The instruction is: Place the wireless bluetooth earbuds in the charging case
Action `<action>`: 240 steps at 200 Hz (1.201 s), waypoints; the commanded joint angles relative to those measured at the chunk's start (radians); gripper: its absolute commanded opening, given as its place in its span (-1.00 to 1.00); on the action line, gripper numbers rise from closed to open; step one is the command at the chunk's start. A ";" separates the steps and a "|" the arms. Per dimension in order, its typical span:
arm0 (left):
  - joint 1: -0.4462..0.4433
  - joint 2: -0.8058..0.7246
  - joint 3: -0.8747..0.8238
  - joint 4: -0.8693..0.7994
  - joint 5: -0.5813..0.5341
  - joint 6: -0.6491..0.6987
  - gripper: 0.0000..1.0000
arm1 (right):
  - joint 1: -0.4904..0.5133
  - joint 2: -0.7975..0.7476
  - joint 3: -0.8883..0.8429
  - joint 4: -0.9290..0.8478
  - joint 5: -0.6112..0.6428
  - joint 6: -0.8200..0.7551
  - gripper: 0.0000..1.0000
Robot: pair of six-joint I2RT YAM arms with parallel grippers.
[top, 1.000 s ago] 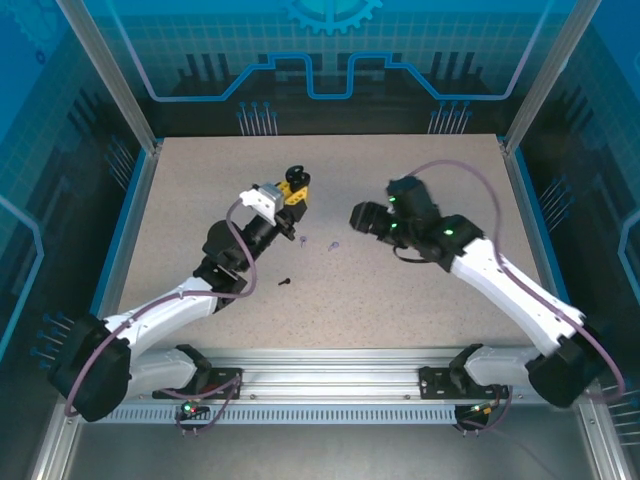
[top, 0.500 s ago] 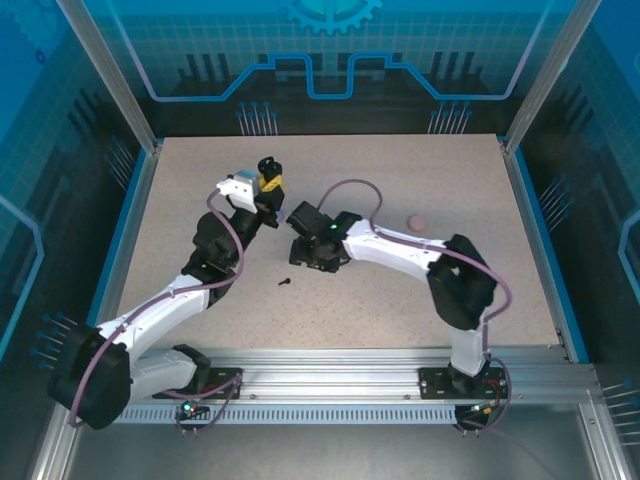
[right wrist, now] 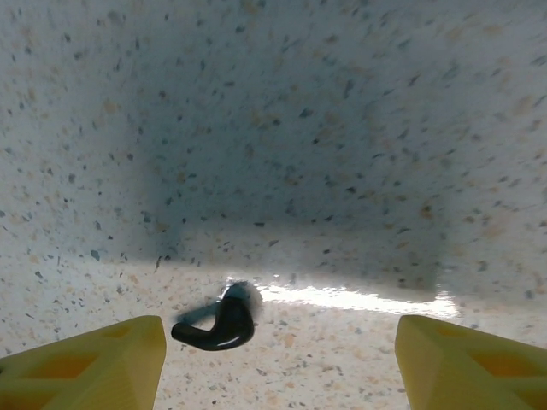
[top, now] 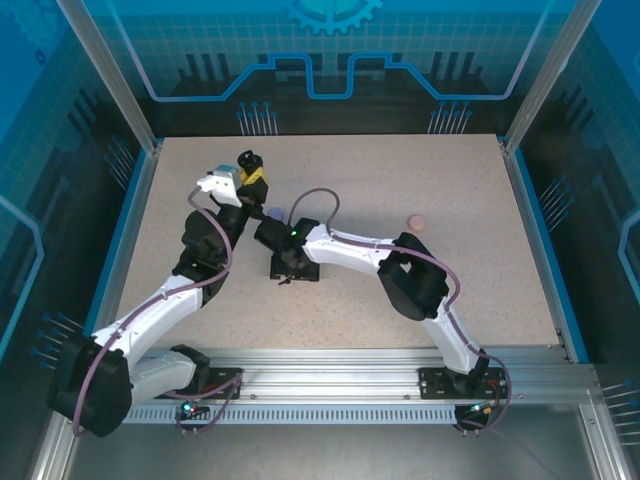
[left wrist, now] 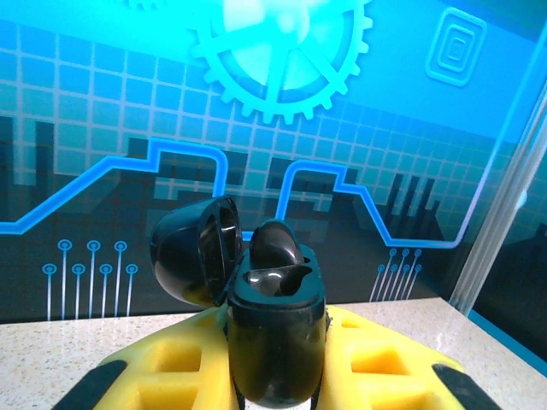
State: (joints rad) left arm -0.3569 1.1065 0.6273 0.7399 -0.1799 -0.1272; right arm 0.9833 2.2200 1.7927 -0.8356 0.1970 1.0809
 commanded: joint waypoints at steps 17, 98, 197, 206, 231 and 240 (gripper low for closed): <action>0.028 -0.039 0.014 0.022 -0.013 -0.048 -1.00 | 0.033 0.060 0.068 -0.094 0.065 0.011 0.45; 0.029 -0.033 0.017 0.019 0.007 -0.068 -1.00 | 0.034 0.066 0.060 -0.114 0.074 -0.001 0.44; 0.029 -0.032 0.014 0.016 0.014 -0.079 -1.00 | 0.025 0.066 0.090 -0.070 0.040 0.017 0.22; 0.030 -0.032 0.012 0.016 0.016 -0.080 -1.00 | 0.025 0.075 0.098 -0.075 0.037 0.024 0.17; 0.029 -0.032 0.008 0.017 0.015 -0.083 -1.00 | 0.025 0.091 0.109 -0.082 0.027 0.047 0.04; 0.029 -0.033 0.008 0.018 0.016 -0.084 -1.00 | 0.025 0.095 0.112 -0.083 0.022 0.053 0.01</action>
State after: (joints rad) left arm -0.3367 1.0885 0.6273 0.7376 -0.1787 -0.1864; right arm 1.0092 2.2803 1.8759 -0.8890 0.2337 1.1011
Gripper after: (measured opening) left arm 0.217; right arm 0.524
